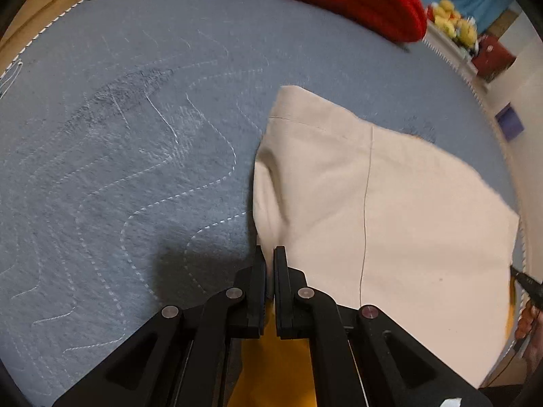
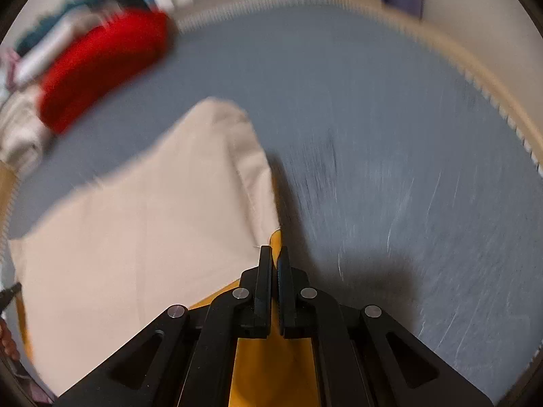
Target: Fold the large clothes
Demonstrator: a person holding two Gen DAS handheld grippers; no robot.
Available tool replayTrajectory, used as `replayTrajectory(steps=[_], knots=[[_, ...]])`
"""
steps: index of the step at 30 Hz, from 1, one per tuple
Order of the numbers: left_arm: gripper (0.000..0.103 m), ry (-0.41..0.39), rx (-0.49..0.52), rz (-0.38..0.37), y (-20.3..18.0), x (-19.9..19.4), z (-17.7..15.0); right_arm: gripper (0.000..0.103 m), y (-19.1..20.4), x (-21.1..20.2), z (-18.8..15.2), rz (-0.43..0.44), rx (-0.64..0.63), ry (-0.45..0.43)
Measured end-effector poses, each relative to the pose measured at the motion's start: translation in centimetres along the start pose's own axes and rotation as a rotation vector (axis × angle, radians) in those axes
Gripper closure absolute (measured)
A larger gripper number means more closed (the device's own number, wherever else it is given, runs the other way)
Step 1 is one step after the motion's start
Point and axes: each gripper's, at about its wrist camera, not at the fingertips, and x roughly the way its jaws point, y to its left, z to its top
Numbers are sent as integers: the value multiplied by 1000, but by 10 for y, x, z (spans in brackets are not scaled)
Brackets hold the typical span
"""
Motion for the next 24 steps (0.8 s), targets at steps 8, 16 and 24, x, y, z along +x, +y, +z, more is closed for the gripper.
replayTrajectory(steps=[8,16,24], knots=[[101,-111,-44,15,4,-8,20,101,14,-22,28,1,2,-176],[82,-25,-74,12,10,1,18,100,10,23,24,-62,14,-17],[69,-103,73,-111,-10,-69,-15,69,16,-47,6,-80,-72,-175]])
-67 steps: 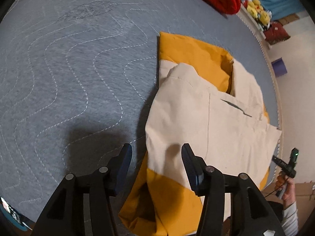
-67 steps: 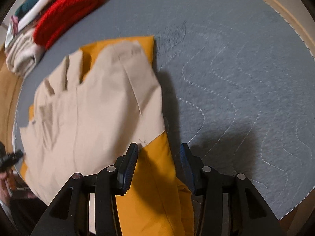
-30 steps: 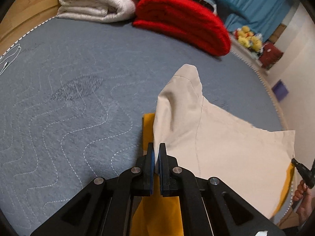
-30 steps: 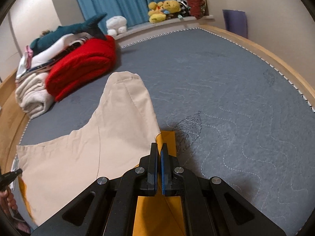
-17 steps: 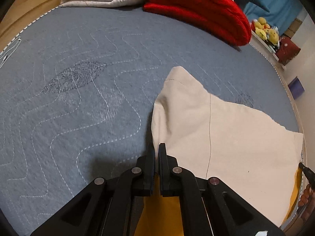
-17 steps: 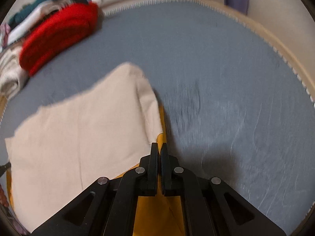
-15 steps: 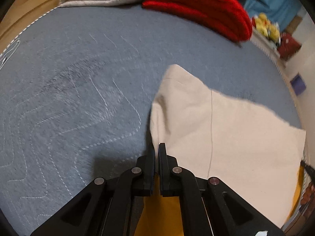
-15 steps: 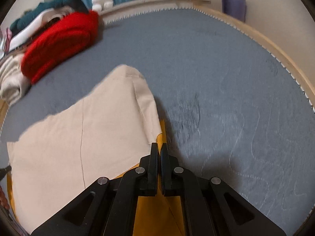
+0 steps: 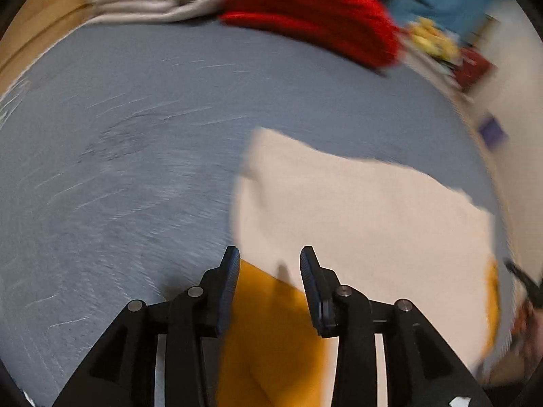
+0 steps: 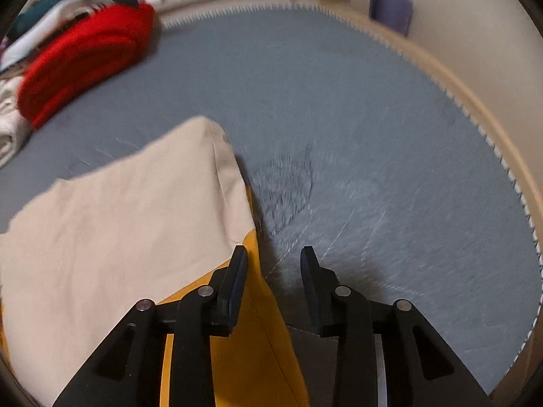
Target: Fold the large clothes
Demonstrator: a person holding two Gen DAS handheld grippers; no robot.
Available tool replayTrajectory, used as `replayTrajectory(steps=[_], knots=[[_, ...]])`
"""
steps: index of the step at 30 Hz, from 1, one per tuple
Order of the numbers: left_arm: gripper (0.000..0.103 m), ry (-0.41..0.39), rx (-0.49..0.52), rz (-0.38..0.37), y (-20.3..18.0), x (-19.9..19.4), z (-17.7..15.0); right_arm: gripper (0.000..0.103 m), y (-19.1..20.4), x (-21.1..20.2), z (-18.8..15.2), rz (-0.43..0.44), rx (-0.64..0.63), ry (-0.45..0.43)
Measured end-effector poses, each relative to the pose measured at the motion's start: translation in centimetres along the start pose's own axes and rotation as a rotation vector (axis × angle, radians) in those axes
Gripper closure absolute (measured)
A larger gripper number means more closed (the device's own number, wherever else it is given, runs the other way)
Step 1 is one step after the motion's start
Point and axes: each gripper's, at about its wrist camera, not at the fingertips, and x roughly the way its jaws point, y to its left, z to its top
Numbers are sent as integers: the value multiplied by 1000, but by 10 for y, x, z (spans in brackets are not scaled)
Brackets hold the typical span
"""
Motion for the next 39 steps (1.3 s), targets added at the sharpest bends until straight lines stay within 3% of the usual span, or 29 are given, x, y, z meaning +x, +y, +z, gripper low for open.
replayTrajectory(steps=[1,4,5,7,9,12,14,19,26,28,32,34,36,39], knots=[[69,41,69,-82,-13,-4,-11,69,6,-9,-6,49,-46,-2],[69,185,277,-209,-45,-2,-51,69,26,-23,-33,181,-225,46],[69,223,346,-215,-54,1,-64,69,35,-28,-48,195,-300,60],[67,297,498,-156,-64,13,-97,69,44,-28,-72,237,-413,125],[67,344,538,-108,-54,23,-116,69,49,-16,-103,180,-501,225],[67,326,474,-73,-32,18,-113,71,40,0,-129,115,-549,325],[67,338,440,-46,-20,14,-114,72,33,-1,-129,107,-514,338],[74,391,490,28,-10,18,-121,72,22,-1,-133,71,-499,373],[79,404,426,108,7,8,-128,73,6,-4,-143,12,-490,416],[80,368,407,127,6,-5,-125,73,1,-6,-148,1,-479,435],[80,244,354,28,-11,-34,-112,72,-11,-13,-152,-4,-452,443],[80,225,335,-35,-20,-36,-107,72,-16,-15,-167,-9,-462,466],[80,253,335,-41,-19,-26,-108,74,-17,-16,-169,-6,-464,468],[74,377,314,62,-15,12,-120,79,-24,-26,-164,11,-445,451]])
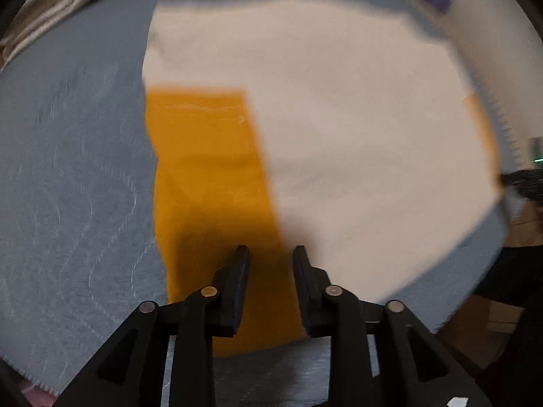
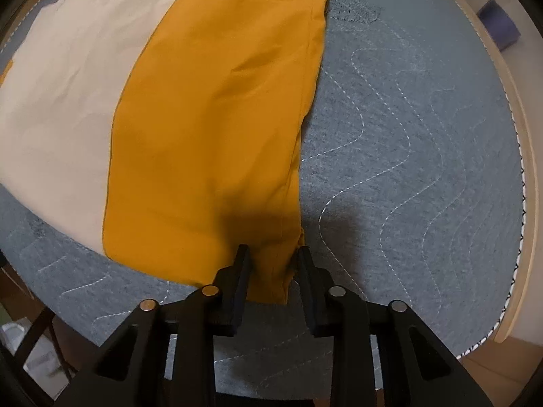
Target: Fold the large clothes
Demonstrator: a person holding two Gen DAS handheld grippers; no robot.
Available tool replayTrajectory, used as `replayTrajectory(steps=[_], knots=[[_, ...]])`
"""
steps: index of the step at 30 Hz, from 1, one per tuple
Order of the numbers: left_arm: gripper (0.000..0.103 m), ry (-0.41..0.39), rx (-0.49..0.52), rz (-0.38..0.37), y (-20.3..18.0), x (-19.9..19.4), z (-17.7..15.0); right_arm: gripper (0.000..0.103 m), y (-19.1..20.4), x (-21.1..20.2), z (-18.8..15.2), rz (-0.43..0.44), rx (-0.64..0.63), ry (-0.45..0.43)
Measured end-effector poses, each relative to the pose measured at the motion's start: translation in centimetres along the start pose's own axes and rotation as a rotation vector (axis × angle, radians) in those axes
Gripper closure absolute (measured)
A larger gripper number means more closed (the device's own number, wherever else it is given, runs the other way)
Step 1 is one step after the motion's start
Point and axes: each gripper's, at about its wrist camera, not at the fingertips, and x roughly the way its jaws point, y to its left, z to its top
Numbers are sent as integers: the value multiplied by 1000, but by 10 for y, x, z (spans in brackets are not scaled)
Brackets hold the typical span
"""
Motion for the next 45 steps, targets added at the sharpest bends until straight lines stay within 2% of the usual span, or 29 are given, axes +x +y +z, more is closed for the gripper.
replayTrajectory(steps=[2,5,7,10,12,13,16,18,20,22,24,28,31,33,36,38,39,43,45], knots=[[74,18,-54,-15,12,4,9,79,5,-19,1,-9,7,-46],[76,-85,-71,-7,12,-22,19,79,6,-55,0,-1,51,-193],[76,-144,-70,-32,8,-34,23,77,10,-76,5,-16,72,-299],[76,-155,-92,-56,3,-29,33,75,30,-82,18,14,48,-361],[76,-110,-94,-34,3,-10,43,73,47,-75,24,40,28,-349],[76,-78,-90,-11,2,1,44,72,49,-66,30,36,23,-312],[75,-69,-80,15,-9,5,53,71,45,-16,48,-46,27,-86],[75,-107,-87,22,-12,-7,56,71,45,-14,52,-49,33,-60],[75,-165,-82,30,-20,-22,60,71,44,-27,51,-63,47,-84],[75,-242,-52,49,-26,-43,54,71,49,-47,49,-76,57,-146],[75,-292,-40,57,-32,-59,43,71,63,-75,43,-103,69,-246],[75,-377,-66,32,-53,-88,14,71,93,-142,13,-96,136,-456],[75,-430,-65,20,-70,-98,-11,70,119,-170,-14,-75,188,-564],[75,-465,-61,20,-88,-99,-37,69,135,-183,-40,-45,232,-597],[78,-451,-57,44,-103,-93,-66,69,150,-178,-68,-7,269,-584],[83,-439,-67,47,-109,-96,-76,69,157,-176,-73,23,280,-574],[87,-439,-72,47,-112,-99,-79,69,147,-176,-74,24,280,-584],[91,-491,-89,46,-117,-112,-86,69,132,-172,-65,16,261,-604],[91,-488,-122,38,-113,-107,-89,69,131,-173,-67,14,257,-610]])
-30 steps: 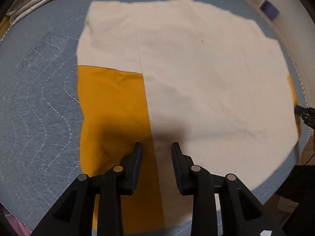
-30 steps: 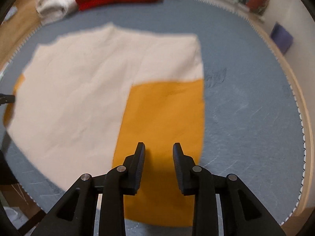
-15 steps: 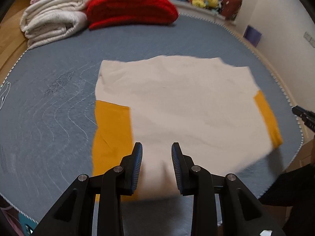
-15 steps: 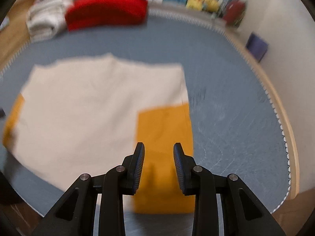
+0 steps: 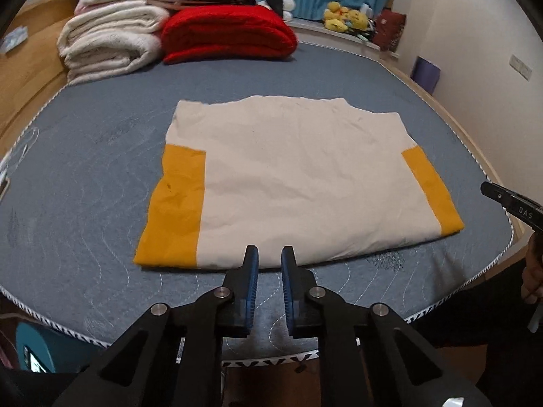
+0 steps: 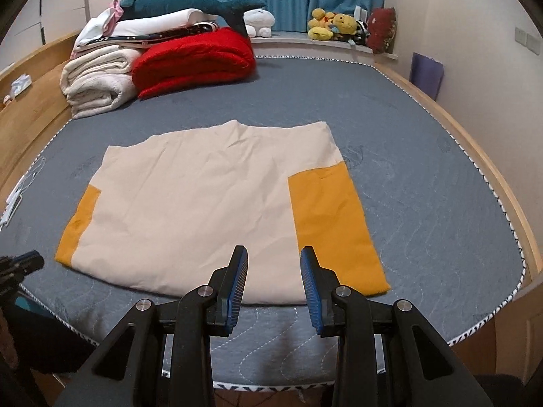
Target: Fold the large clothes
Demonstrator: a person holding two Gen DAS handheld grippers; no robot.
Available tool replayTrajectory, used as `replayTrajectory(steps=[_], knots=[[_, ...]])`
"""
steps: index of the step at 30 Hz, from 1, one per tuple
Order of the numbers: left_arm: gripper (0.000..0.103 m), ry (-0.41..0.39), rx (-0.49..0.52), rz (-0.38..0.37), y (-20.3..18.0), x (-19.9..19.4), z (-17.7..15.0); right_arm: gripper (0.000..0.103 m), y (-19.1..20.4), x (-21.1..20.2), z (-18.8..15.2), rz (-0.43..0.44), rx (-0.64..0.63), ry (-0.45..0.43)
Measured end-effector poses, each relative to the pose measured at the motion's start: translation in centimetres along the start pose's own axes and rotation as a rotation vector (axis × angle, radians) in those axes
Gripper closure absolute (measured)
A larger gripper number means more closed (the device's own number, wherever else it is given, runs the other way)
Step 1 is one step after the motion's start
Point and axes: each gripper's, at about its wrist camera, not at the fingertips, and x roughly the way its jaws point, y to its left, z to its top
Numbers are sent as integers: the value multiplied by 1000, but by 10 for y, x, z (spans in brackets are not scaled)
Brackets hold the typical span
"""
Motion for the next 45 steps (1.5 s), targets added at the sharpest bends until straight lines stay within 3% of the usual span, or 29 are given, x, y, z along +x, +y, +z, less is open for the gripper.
replayTrajectory(steps=[5,10,12,14,16,18,21,24,30,35,38,40,44,45], knots=[[91,50,-95,-34,14,24,-9,69,-2,5,3,6,10,7],[91,74,-233,-125,40,59,-18,69,-1,12,7,16,4,11],[91,155,-331,-109,57,83,-23,69,1,19,8,16,0,20],[87,151,-436,-166,73,92,-23,69,2,29,10,19,-7,35],[70,164,-521,-185,89,101,-27,69,4,37,12,21,-8,45],[63,187,-663,-238,110,111,-38,69,8,45,13,34,-2,61],[60,200,-814,-291,131,122,-52,69,17,56,14,56,-15,83],[57,165,-886,-333,141,125,-55,69,27,63,13,79,-32,98],[55,60,-970,-367,152,134,-55,69,39,69,13,107,-38,112],[54,-29,-964,-366,150,143,-48,69,47,72,11,127,-43,118],[60,-73,-953,-343,148,145,-44,69,54,72,10,151,-58,116],[80,-75,-951,-335,150,148,-42,69,60,72,10,165,-72,111],[88,-101,-848,-298,139,133,-22,71,85,73,6,215,-133,97],[89,-99,-811,-279,136,126,-16,79,91,73,5,231,-147,94]])
